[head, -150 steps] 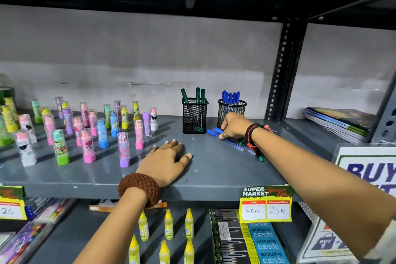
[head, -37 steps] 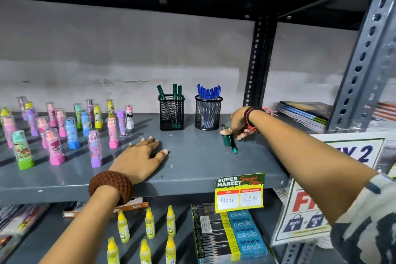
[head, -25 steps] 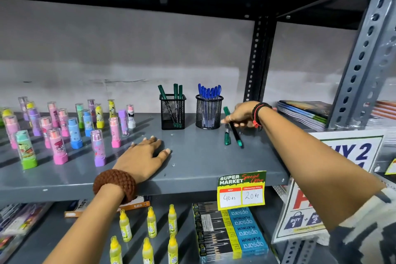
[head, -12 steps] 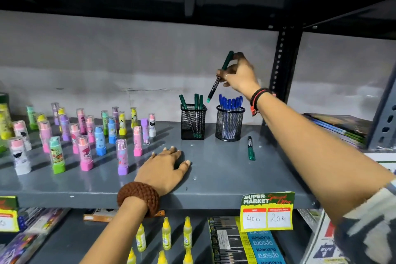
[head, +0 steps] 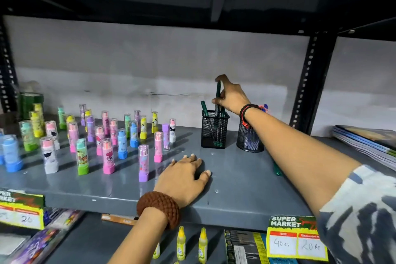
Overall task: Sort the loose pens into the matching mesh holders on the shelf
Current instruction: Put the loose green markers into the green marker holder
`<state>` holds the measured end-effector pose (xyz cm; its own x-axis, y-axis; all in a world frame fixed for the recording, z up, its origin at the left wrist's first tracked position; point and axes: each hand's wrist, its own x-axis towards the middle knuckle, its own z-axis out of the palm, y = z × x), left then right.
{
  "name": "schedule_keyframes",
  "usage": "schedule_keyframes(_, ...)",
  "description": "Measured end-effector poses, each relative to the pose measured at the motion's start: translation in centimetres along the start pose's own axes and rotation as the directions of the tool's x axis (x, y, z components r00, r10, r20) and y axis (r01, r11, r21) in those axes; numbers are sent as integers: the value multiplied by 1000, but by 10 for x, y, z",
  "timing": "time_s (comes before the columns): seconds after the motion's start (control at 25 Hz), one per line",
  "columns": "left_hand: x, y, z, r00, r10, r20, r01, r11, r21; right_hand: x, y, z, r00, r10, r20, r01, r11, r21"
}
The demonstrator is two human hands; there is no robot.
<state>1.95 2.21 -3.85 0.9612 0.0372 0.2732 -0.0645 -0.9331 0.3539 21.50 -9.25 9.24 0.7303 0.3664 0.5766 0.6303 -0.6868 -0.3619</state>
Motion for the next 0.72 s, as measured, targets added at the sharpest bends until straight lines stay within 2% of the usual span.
schedule_keyframes(0.16,0,0,0,1000,-2,-3,2,1000,9,3,1,11,983,28,179,-14,997,-80)
schedule_keyframes(0.36,-1,1,-1,1000,-2,1,2,1000,8,1,-1,14,975,34,220,8,983,-185)
schedule_keyframes(0.44,-1,1,-1,1000,-3,4,3,1000,8,-2,-4,9,979,27,200,11,982,-190)
schedule_keyframes(0.6,-3,3,-4,1000,-9,10,9,1000,10,-12,-10,-20,998,3,69,8,988,-156)
schedule_keyframes(0.72,-3,6,-6,1000,-11,22,11,1000,12,-26,-9,-55,999,23,38,-12,965,-264)
